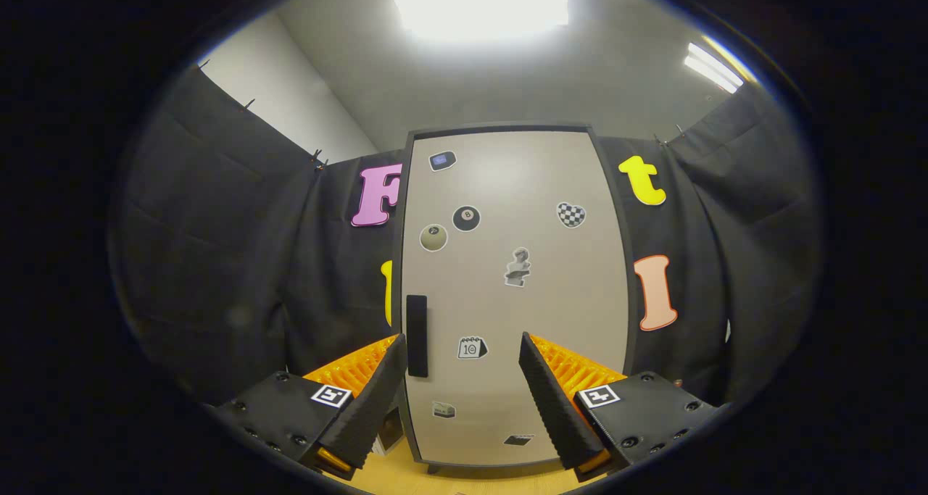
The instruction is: Open the shoe cabinet door, grab the shoes and put them into the shoe cabinet, then close the shoe cabinet door.
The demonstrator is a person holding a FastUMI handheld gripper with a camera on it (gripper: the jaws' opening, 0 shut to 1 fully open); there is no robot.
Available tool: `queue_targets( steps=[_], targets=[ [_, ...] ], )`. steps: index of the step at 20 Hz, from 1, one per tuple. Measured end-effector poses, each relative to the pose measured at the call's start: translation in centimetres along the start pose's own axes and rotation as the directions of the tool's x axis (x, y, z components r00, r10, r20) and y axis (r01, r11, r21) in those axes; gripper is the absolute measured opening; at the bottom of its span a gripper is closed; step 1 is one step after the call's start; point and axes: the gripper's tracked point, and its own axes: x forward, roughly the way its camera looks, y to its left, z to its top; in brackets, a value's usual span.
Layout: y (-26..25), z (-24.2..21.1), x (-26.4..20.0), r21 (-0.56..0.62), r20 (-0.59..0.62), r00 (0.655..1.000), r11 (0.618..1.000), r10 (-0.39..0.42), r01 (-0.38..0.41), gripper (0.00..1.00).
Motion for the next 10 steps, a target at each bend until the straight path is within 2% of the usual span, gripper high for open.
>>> queue_targets(
  steps=[5,10],
  targets=[
    [2.9,0.0,5.3,-0.007,0.015,1.0,1.0,0.025,-0.025,0.98],
    [5.0,-2.5,9.3,-0.036,-0.031,0.999,0.999,0.035,-0.036,0.97]
  ],
)
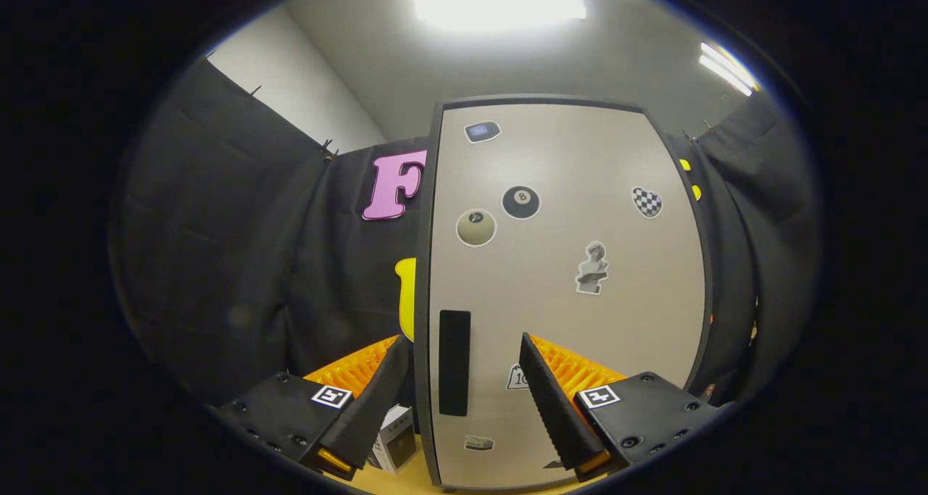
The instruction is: Open the shoe cabinet door, grab the shoes and put them into the shoe cabinet, then close the shoe cabinet door.
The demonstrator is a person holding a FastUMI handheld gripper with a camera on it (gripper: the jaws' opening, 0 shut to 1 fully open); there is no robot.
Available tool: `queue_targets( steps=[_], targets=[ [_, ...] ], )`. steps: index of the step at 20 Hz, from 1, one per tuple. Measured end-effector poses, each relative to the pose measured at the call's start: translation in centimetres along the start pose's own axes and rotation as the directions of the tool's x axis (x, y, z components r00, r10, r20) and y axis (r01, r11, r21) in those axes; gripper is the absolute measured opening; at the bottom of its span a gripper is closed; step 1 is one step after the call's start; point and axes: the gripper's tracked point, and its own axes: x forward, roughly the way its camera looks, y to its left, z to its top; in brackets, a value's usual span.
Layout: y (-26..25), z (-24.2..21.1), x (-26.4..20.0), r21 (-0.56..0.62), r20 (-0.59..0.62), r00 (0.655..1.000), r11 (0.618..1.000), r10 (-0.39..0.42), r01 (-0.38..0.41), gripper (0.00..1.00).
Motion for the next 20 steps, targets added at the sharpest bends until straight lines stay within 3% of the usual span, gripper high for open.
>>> queue_targets(
  steps=[9,10,11,16,19,20],
  targets=[
    [1.5,-3.1,3.7,0.026,-0.066,0.998,1.0,0.009,-0.007,0.87],
    [1.0,-3.1,4.0,0.023,-0.066,0.998,1.0,-0.013,0.015,0.8],
    [0.6,-3.2,4.3,0.025,-0.067,0.997,0.999,-0.028,0.029,0.58],
    [0.5,-4.0,5.2,0.085,-0.11,0.994,0.996,-0.013,0.022,0.55],
    [0.7,-4.3,5.5,0.085,-0.117,0.993,0.996,-0.009,0.019,0.37],
    [0.8,-4.3,5.5,0.061,-0.124,0.992,0.998,-0.012,0.019,0.35]
  ],
)
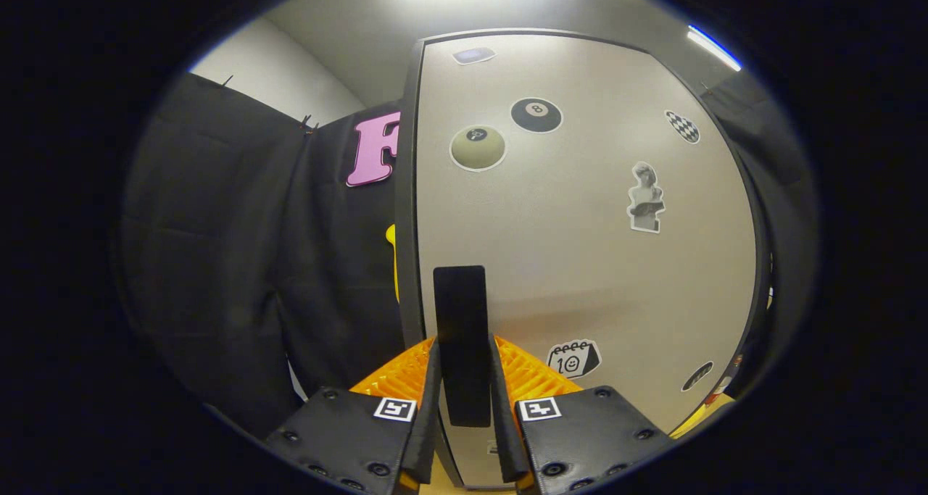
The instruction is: Open the shoe cabinet door, grab the shoes and put them into the shoe cabinet, then close the shoe cabinet door.
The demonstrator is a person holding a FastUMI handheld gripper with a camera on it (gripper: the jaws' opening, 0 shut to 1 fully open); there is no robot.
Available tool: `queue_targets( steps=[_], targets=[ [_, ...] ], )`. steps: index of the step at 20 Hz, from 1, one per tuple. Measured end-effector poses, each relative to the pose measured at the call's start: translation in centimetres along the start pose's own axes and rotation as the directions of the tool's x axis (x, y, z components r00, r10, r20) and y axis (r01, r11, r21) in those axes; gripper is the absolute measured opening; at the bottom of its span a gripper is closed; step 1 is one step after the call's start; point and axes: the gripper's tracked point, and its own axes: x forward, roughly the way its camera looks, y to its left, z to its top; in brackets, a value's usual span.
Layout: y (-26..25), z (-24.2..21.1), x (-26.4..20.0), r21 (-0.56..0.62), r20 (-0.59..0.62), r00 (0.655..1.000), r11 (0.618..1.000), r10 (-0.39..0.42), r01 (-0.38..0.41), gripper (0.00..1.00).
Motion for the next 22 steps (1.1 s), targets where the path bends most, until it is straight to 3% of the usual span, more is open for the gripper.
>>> queue_targets(
  steps=[2,3,6,22],
  targets=[
    [0.0,0.1,0.1,-0.022,0.005,1.0,1.0,0.002,-0.002,0.32],
    [0.0,0.2,-0.3,-0.026,-0.001,1.0,1.0,0.011,-0.011,0.21],
    [0.0,-0.1,-0.5,-0.012,-0.024,0.998,0.999,0.053,-0.053,0.13],
    [-0.5,1.7,-10.0,0.011,-0.081,0.957,0.96,0.279,-0.279,0.12]
  ],
)
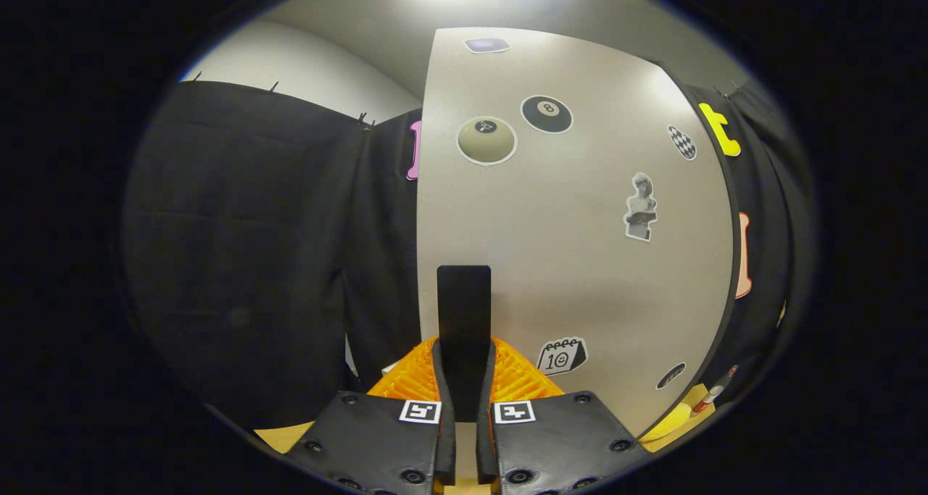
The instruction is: Open the shoe cabinet door, grab the shoes and put them into the shoe cabinet, then close the shoe cabinet door.
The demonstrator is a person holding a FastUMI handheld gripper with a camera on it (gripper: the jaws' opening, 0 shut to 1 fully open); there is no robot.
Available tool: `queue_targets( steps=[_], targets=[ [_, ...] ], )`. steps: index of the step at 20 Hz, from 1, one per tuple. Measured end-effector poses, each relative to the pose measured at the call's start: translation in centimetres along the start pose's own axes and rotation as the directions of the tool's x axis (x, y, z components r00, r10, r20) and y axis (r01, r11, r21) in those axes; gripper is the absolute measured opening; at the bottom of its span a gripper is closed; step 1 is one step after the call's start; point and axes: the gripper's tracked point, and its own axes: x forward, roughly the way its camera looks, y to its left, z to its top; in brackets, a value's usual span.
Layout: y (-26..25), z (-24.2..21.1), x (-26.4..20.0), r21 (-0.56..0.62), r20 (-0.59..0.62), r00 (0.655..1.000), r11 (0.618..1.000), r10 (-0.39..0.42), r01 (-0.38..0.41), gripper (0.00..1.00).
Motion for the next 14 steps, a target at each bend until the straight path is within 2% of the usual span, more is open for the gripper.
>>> queue_targets(
  steps=[9,14],
  targets=[
    [-1.0,-0.3,-2.0,0.03,-0.027,0.996,0.996,0.088,-0.087,0.12],
    [-2.1,-0.3,-3.3,0.027,-0.034,0.993,0.994,0.111,-0.11,0.12]
  ],
)
